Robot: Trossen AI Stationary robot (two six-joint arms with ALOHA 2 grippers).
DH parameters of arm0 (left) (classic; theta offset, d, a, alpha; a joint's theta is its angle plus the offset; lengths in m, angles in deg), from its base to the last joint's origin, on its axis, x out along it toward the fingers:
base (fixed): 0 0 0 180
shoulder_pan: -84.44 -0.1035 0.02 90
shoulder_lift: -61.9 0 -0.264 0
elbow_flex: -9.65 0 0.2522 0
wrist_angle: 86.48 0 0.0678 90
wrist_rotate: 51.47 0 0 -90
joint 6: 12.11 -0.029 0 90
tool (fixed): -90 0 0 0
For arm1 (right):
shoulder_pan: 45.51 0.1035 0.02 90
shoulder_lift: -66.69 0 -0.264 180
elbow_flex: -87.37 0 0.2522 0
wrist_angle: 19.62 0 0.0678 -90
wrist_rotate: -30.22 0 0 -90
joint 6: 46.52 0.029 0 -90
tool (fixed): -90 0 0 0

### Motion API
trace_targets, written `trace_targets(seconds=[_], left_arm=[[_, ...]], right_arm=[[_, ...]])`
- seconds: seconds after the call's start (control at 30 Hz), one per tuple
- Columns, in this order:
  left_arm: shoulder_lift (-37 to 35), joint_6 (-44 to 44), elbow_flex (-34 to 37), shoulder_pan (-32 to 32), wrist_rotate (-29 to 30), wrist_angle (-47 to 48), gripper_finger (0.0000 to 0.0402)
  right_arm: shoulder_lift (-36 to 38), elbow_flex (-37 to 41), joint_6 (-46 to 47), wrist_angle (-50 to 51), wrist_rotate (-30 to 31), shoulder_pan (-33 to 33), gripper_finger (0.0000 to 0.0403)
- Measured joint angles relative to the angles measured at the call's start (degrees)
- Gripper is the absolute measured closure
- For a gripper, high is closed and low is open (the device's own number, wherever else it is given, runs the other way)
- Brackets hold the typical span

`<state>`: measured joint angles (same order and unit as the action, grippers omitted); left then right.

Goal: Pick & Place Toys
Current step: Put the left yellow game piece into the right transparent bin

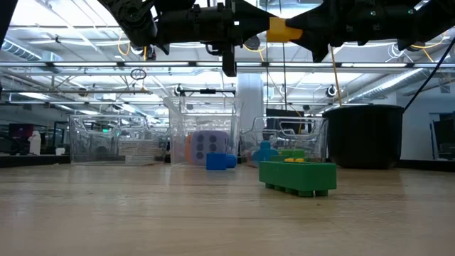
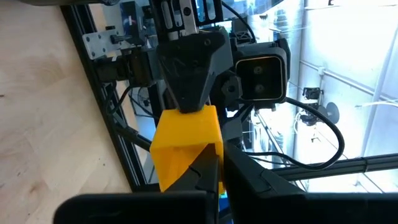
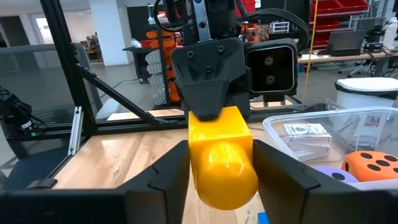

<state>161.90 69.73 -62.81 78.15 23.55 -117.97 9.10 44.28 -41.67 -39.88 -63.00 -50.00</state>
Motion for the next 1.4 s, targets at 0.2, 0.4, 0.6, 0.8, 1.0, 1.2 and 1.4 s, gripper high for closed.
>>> trace_targets(seconds=[0.2, 0.4, 0.6, 0.8, 1.0, 1.2, 1.4], left_arm=[[0.00, -0.08, 0.04, 0.28, 0.22, 0.09, 0.0393], [0.00, -3.56, 0.04, 0.42, 2.14, -0.79, 0.0331], [0.12, -7.27, 0.04, -0.38, 2.21, -4.90, 0.0256], [0.15, -6.78, 0.04, -3.06, -4.11, -7.21, 0.0208], [-1.01, -7.28, 0.04, -4.24, -7.82, -8.02, 0.0199], [-5.21, -11.82, 0.07, -6.88, -11.76, -7.32, 0.0212], [-11.44, -18.12, -0.11, -9.46, -16.35, -0.50, 0.0223]], right_arm=[[-0.23, 0.00, -0.11, 0.15, -0.03, 0.17, 0.0278], [-0.30, 0.00, 1.99, 0.02, 0.22, 0.15, 0.0274], [-0.25, -0.09, 1.99, -0.46, 0.52, 0.10, 0.0276], [0.45, -0.36, 2.92, 0.17, 0.37, -1.20, 0.0276], [2.44, -7.72, 1.01, 16.02, -0.11, -3.06, 0.0276], [2.03, -19.10, -4.64, 34.99, 0.01, -5.26, 0.0277], [2.05, -25.69, -5.11, 38.57, 0.23, -9.03, 0.0277]])
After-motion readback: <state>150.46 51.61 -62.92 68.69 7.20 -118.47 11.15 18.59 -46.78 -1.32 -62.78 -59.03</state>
